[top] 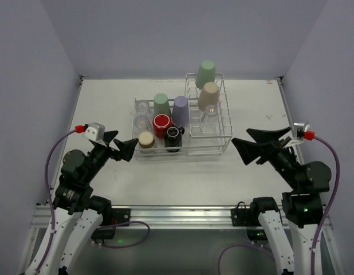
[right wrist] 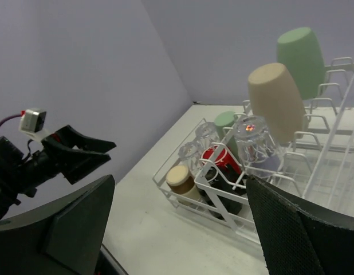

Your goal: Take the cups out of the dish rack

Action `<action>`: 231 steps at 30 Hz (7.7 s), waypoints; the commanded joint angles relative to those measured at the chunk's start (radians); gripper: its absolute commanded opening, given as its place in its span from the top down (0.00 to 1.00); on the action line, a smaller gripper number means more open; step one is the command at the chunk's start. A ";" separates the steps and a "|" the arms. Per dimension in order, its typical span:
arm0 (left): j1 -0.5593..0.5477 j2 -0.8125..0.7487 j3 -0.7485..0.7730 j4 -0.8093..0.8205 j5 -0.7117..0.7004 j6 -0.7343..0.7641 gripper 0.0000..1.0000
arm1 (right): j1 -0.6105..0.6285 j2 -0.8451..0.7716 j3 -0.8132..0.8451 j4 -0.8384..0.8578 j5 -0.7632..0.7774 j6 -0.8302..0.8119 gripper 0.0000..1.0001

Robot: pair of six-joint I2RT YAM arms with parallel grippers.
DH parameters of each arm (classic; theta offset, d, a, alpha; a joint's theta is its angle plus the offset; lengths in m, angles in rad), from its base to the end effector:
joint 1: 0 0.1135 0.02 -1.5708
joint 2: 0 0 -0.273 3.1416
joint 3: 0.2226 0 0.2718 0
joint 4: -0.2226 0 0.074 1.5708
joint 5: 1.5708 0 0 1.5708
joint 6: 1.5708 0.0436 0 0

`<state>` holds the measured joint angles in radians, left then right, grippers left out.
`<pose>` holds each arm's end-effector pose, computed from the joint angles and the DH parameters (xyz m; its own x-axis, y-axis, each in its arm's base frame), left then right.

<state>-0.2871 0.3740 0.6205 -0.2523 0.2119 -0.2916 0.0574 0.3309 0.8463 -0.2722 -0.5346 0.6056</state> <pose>0.1172 -0.0442 0.3354 -0.1429 -0.2508 -0.9574 0.4568 0.8415 -0.2886 0.0697 0.0263 0.4119 -0.1115 0.4842 -0.8678 -0.5833 0.6751 0.4516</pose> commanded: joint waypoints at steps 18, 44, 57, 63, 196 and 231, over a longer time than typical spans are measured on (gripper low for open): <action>0.023 0.026 0.019 -0.007 -0.065 -0.012 0.00 | 0.448 0.554 0.445 -0.237 0.588 -0.246 0.01; 0.039 0.103 0.027 -0.001 -0.014 -0.017 0.00 | 0.509 1.140 0.731 -0.159 0.901 -0.466 0.09; 0.043 0.138 0.033 0.024 0.018 -0.069 0.00 | 0.509 1.051 0.748 0.000 0.904 -0.461 0.56; 0.043 0.158 0.102 0.123 0.188 -0.246 0.00 | 0.509 0.867 0.637 0.137 0.762 -0.344 0.59; 0.149 0.213 0.028 0.061 0.247 -0.020 0.03 | 0.400 1.356 1.057 -0.208 0.855 -0.415 0.01; 0.121 0.310 0.035 0.642 0.535 -0.676 0.16 | 0.489 0.869 0.423 0.529 0.392 0.138 0.69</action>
<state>-0.1509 0.6979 0.6575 0.1841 0.6636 -0.7692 0.5041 1.2289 1.3880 0.0116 -0.0177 0.5243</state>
